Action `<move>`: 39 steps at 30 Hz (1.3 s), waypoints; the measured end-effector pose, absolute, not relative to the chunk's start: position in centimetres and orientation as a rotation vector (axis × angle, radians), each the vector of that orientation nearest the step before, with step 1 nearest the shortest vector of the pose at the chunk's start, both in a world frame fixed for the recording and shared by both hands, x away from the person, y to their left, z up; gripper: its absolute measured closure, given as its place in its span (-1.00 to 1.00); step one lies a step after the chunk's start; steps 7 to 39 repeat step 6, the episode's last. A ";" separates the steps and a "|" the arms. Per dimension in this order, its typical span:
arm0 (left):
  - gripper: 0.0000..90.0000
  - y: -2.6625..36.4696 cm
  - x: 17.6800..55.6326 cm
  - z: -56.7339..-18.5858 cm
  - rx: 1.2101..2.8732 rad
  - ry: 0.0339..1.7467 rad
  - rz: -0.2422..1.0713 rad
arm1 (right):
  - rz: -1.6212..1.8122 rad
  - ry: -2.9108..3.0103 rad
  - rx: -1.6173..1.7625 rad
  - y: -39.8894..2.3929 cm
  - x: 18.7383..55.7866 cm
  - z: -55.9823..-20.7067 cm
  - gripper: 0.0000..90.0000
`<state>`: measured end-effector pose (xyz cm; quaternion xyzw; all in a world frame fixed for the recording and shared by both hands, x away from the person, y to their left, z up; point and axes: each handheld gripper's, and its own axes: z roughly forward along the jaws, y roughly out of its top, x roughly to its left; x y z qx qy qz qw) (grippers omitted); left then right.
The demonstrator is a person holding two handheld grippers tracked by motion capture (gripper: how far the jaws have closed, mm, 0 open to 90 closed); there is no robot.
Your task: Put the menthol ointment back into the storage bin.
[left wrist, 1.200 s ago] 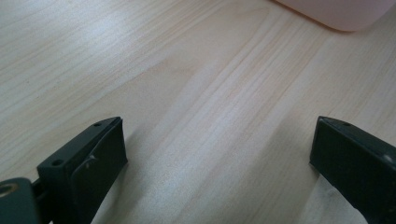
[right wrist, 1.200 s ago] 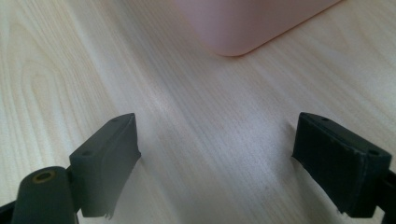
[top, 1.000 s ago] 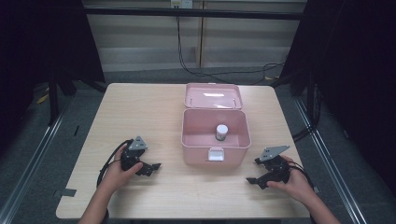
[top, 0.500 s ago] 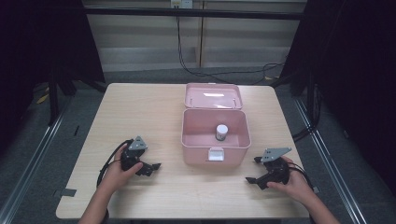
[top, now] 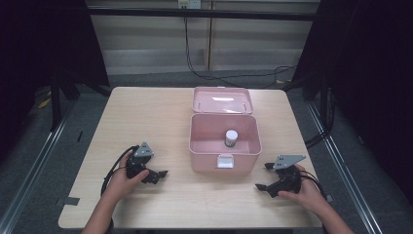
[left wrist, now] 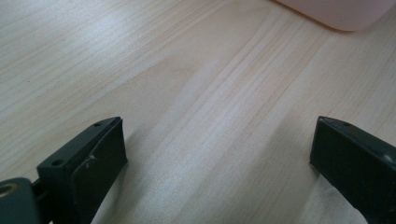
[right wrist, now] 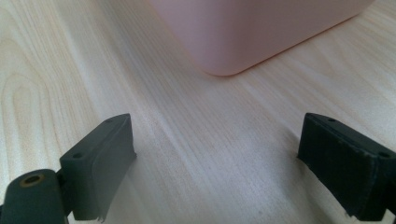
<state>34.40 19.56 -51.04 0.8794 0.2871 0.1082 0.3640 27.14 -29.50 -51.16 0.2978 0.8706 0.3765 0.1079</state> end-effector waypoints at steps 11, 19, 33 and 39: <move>-0.93 19.6 34.4 -51.0 2.263 0.738 0.278 | 1.107 2.562 0.876 -29.5 27.1 -51.2 -0.78; -0.93 19.6 34.4 -51.0 2.263 0.738 0.278 | 1.107 2.562 0.876 -29.5 27.1 -51.2 -0.78; -0.93 19.6 34.4 -51.0 2.263 0.738 0.278 | 1.107 2.562 0.876 -29.5 27.1 -51.2 -0.78; -0.93 19.6 34.4 -51.0 2.263 0.738 0.278 | 1.107 2.562 0.876 -29.5 27.1 -51.2 -0.78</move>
